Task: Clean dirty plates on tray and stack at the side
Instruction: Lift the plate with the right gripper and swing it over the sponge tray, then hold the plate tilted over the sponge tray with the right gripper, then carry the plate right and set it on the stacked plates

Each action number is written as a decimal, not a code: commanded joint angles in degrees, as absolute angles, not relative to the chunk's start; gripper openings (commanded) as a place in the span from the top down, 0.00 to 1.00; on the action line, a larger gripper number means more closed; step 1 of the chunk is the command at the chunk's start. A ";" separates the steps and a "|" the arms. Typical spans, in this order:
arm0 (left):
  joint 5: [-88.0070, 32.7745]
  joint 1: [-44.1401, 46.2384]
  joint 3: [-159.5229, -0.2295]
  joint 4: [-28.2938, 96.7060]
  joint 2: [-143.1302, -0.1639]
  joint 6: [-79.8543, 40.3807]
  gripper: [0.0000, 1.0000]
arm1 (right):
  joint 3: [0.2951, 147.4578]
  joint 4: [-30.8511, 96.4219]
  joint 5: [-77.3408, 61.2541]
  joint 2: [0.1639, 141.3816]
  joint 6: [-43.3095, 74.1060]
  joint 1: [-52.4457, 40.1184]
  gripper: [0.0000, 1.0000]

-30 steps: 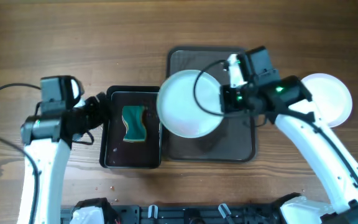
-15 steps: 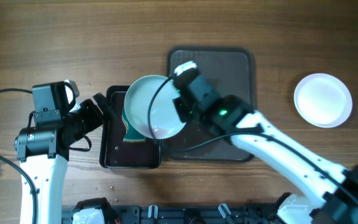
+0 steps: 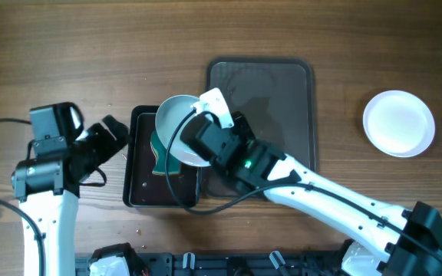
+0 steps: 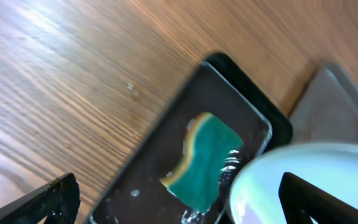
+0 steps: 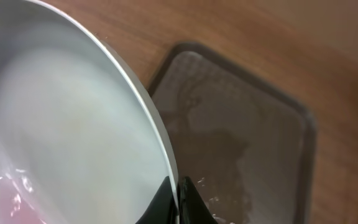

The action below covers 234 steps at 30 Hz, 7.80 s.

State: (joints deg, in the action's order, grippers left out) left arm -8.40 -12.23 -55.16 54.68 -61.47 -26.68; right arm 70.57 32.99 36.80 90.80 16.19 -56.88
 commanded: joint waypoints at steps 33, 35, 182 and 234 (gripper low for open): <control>-7.42 -17.54 -55.94 55.35 -61.08 -29.41 0.00 | 71.53 26.57 60.66 90.63 4.51 -67.77 0.96; -7.42 -17.54 -55.94 55.35 -61.08 -29.41 0.00 | 71.53 26.59 60.69 90.63 4.51 -67.77 0.96; -7.42 -17.54 -55.94 55.35 -61.08 -29.41 0.00 | 71.53 9.17 66.50 90.65 -19.66 -72.36 0.96; -7.42 -17.54 -55.94 55.35 -61.08 -29.41 0.00 | 71.53 27.66 -0.14 86.39 28.49 -46.68 0.96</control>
